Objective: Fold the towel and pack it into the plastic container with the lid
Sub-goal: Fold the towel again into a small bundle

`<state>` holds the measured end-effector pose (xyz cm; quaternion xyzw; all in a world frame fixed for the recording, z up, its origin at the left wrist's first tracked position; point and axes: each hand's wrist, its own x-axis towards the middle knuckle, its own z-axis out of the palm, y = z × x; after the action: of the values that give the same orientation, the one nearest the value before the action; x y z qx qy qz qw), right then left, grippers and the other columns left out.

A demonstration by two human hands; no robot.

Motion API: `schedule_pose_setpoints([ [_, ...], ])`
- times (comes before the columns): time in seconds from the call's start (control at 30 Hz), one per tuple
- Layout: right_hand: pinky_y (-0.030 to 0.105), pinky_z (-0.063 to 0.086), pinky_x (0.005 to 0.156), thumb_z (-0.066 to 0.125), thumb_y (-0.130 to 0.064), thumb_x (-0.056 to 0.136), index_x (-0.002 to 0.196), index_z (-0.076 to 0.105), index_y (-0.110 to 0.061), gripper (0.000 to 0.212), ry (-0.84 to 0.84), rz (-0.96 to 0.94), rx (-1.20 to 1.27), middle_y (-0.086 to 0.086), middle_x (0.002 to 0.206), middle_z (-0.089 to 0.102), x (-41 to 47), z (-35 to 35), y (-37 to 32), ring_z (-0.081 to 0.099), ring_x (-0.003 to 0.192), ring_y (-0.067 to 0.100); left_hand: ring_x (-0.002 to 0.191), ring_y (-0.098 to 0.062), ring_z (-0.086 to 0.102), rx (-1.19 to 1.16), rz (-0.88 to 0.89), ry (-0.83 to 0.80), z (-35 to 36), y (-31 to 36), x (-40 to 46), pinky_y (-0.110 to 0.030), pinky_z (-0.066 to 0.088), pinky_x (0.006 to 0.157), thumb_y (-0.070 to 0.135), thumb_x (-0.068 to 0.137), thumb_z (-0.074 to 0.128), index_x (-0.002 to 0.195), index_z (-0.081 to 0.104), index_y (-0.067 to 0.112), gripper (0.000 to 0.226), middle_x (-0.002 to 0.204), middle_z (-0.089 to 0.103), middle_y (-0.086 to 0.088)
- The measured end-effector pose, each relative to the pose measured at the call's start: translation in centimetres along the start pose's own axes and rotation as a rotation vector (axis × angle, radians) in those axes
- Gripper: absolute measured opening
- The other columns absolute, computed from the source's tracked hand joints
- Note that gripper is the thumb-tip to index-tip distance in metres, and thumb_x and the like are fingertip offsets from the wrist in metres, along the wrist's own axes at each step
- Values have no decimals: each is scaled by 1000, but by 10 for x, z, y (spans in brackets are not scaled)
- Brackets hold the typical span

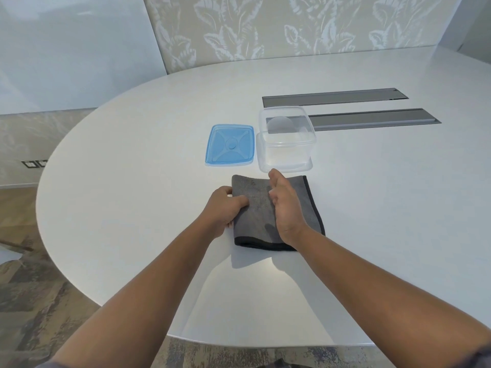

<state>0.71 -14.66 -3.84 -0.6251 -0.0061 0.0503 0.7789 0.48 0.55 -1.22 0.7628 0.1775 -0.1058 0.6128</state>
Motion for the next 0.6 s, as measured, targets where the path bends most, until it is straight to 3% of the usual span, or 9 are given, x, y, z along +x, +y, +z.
schedule_pose_setpoints([
  [0.07,9,46,80,37,-6,96,155,38,-17,60,-33,41,44,-10,149,47,-6,4,-3,55,117,-4,87,-22,72,-21,44,23,-3,4,-2,-36,63,67,17,89,70,123,55,19,37,103,70,-3],
  [0.13,18,48,72,44,-21,91,125,52,-30,37,-31,33,30,-19,113,60,-9,7,-6,57,98,6,83,-22,75,-29,83,47,-9,11,-3,-34,63,61,15,88,68,125,55,20,40,103,71,-4],
  [0.2,22,47,74,47,-32,88,111,44,-39,24,11,24,-27,-24,98,52,-7,6,-11,54,90,1,82,-21,75,-21,113,51,-14,18,-3,-31,61,58,15,87,67,129,55,20,44,105,72,-5],
  [0.27,21,50,74,47,-33,95,97,49,-39,6,23,26,15,-20,91,59,-6,6,-13,61,84,1,83,-20,75,-10,139,34,-12,23,-5,-28,60,56,15,86,67,132,55,19,48,105,72,-5],
  [0.4,16,56,70,49,-30,104,110,65,-17,22,46,176,267,-9,93,80,-10,0,-8,74,90,4,64,-8,74,-5,226,-26,14,27,-12,-23,55,51,17,87,71,131,53,21,48,89,74,-3],
  [0.5,29,58,65,54,-32,99,112,70,-7,33,38,265,380,7,92,77,-13,-8,-11,74,76,19,61,-9,72,-26,220,-106,38,31,-13,-25,59,54,24,91,70,136,48,28,50,74,74,4],
  [0.6,33,54,63,59,-34,92,103,70,-10,29,-19,323,367,7,75,71,-10,-16,-19,68,63,19,60,-10,66,-106,153,-195,46,28,-12,-23,56,57,12,94,61,143,47,22,53,75,72,3],
])
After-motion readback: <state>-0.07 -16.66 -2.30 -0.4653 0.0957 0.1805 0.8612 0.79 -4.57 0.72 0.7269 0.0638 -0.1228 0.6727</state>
